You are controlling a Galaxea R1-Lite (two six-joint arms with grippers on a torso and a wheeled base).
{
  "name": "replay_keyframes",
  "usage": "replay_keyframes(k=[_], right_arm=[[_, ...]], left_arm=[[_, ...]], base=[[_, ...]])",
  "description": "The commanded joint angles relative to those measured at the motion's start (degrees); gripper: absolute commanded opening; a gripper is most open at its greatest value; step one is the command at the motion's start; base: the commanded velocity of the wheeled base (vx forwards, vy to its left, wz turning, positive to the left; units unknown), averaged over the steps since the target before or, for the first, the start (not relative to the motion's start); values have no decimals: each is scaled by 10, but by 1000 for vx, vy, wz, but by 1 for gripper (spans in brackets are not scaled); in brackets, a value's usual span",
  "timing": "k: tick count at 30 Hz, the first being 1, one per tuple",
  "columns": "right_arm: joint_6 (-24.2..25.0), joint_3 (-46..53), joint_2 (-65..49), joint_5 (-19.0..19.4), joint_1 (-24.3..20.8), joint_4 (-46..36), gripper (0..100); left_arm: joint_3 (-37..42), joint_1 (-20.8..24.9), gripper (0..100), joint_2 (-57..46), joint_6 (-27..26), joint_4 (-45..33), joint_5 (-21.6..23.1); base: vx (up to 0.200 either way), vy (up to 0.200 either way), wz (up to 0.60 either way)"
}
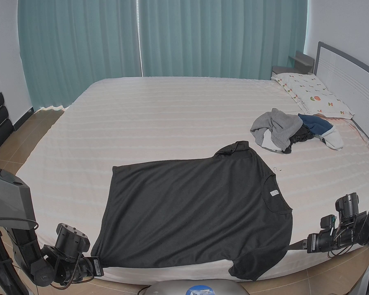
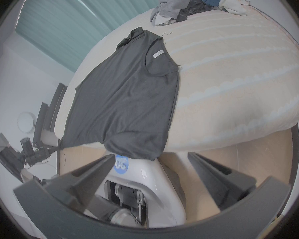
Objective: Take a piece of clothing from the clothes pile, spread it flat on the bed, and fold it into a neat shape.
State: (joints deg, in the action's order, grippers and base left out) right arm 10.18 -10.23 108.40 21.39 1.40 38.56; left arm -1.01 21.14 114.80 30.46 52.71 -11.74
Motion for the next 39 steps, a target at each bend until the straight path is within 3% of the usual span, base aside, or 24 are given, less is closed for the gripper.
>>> replay_keyframes(k=[1, 4, 9, 14, 24, 25, 29, 31, 35, 39], right_arm=[[37, -5, 88, 4, -1, 63, 100], [98, 3, 139, 3, -12, 189, 100], [160, 6, 199, -5, -32, 310, 100], [164, 13, 224, -34, -43, 351, 100], [168, 2, 230, -36, -44, 353, 100], [168, -1, 231, -36, -44, 354, 0], [176, -24, 237, -55, -39, 354, 0], [209, -52, 241, -81, -39, 357, 0], [254, -76, 242, -94, -43, 389, 0], [263, -92, 262, -111, -44, 432, 0]], left_arm=[[7, 0, 0, 3, 1, 10, 1], [7, -2, 0, 7, 2, 16, 1], [7, -2, 0, 13, 2, 17, 1], [7, -2, 0, 12, 2, 17, 0], [7, -2, 0, 13, 2, 17, 0], [7, -2, 0, 13, 2, 17, 0], [7, -2, 0, 13, 2, 19, 0], [7, -2, 0, 13, 4, 27, 0], [7, -3, 0, 14, 6, 42, 1], [8, -4, 0, 17, 6, 59, 1]], base=[[0, 0, 0], [0, 0, 0], [0, 0, 0], [0, 0, 0], [0, 0, 0], [0, 0, 0], [0, 0, 0], [0, 0, 0], [0, 0, 0], [0, 0, 0]])
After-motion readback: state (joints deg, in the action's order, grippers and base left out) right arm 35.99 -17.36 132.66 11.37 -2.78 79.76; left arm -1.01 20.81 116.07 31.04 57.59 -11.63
